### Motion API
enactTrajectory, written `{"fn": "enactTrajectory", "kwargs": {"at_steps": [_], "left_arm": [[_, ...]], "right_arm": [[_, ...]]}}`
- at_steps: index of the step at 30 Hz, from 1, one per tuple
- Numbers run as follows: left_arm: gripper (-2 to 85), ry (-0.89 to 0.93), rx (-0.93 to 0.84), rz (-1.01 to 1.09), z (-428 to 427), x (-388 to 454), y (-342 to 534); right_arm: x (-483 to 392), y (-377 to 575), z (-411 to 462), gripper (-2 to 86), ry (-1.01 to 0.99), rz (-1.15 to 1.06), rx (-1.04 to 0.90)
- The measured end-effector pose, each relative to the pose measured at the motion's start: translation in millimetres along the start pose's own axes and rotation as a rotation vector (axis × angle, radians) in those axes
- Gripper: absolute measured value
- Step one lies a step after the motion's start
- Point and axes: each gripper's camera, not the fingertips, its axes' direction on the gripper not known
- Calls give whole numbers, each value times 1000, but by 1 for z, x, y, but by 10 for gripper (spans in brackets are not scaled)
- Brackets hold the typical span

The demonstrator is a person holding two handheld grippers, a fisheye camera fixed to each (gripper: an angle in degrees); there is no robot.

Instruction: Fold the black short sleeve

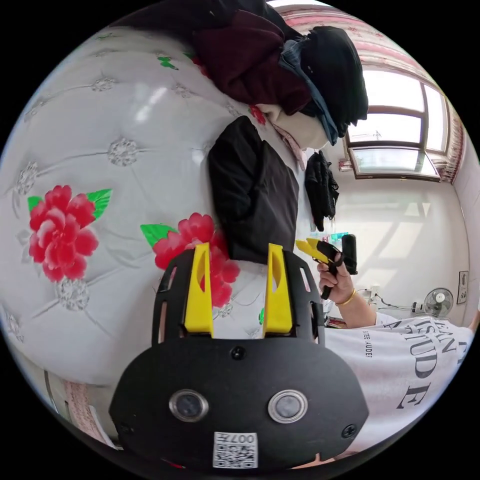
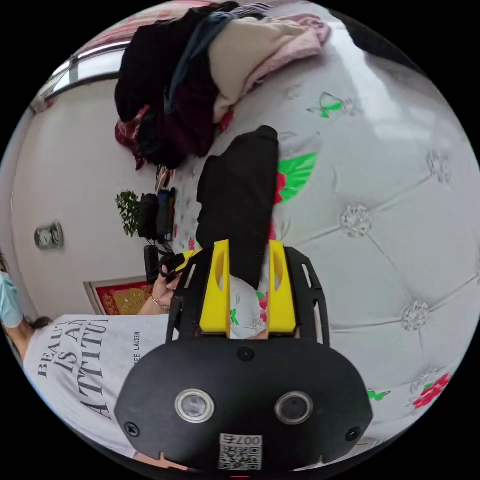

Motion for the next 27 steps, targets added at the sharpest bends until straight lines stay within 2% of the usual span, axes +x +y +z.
{"fn": "enactTrajectory", "kwargs": {"at_steps": [4,6,9,13,18,23,27], "left_arm": [[111,-4,-32,22,18,-7,-4],[15,67,-34,12,27,-9,-2],[-1,67,9,136,19,28,4],[-6,112,8,261,20,77,2],[-8,246,-10,438,82,176,-48],[-6,339,43,675,138,318,-98],[1,340,126,830,195,408,-98]], "right_arm": [[22,1,48,38,-156,84,-63],[25,-3,69,26,-250,130,-94],[13,1,67,12,-358,136,-36],[-25,2,15,4,-390,36,52],[-63,-37,-79,1,-383,-70,174],[-143,-85,-228,2,-208,-311,413],[-194,-93,-297,6,-87,-454,565]]}}
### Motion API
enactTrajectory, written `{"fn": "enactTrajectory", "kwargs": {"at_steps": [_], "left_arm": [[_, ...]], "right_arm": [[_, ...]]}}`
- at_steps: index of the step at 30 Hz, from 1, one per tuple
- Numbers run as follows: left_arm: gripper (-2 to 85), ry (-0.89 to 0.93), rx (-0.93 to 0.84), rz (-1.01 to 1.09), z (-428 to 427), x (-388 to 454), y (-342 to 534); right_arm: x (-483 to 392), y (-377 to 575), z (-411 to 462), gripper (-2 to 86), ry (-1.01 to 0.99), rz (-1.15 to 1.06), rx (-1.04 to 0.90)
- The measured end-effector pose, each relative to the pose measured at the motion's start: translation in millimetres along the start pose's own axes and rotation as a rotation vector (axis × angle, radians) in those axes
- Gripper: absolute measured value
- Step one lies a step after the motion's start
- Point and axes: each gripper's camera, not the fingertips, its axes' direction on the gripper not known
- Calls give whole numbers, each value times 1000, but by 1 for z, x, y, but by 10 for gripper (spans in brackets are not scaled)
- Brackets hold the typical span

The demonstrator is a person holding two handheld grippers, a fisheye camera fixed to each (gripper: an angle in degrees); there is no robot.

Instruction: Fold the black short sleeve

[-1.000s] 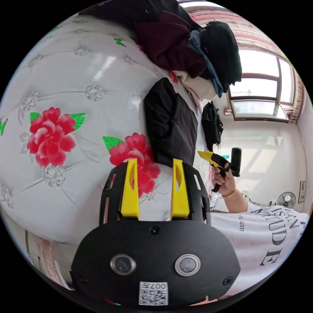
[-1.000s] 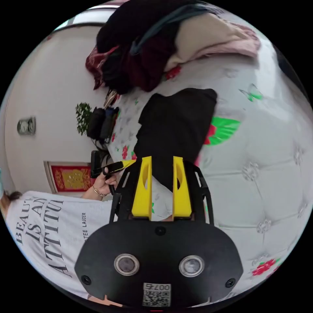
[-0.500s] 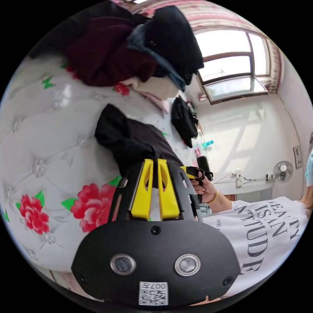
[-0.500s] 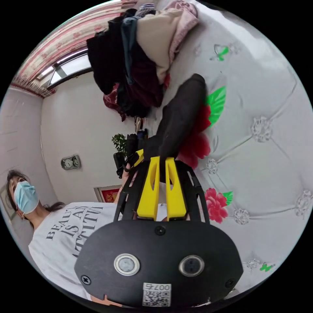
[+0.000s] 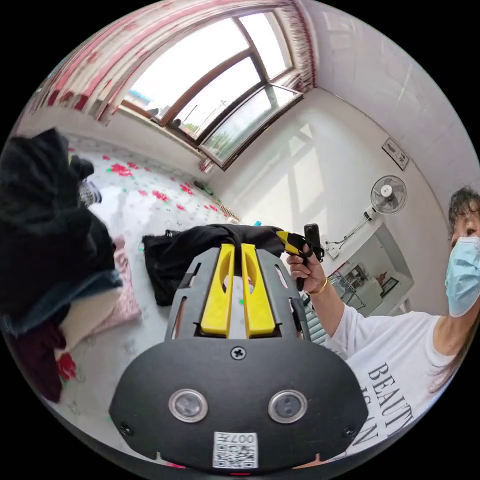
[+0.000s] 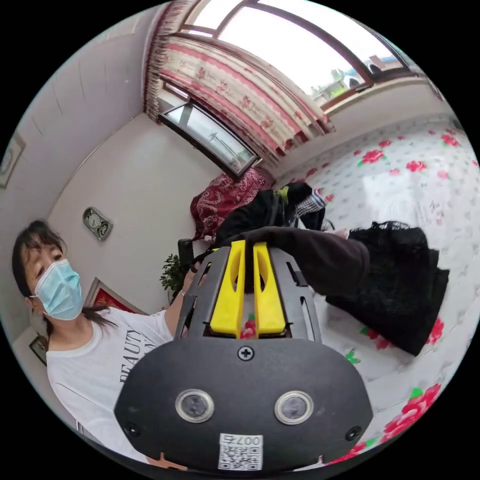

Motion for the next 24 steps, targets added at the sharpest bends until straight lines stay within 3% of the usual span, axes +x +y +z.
{"fn": "enactTrajectory", "kwargs": {"at_steps": [3,7,12,17,20,24], "left_arm": [[20,-40,-39,-5,81,-12,21],[51,-211,-251,-67,181,-61,113],[63,-363,-566,-132,225,-107,345],[64,-471,-792,-145,213,-102,523],[64,-551,-875,-69,221,-86,591],[58,-585,-952,-14,269,-83,650]], "right_arm": [[1,-16,-4,16,120,-26,35],[78,27,30,50,375,203,56],[138,179,100,67,461,423,-94],[96,359,191,76,698,468,-436],[60,412,245,85,718,443,-572],[33,423,288,87,820,417,-433]]}}
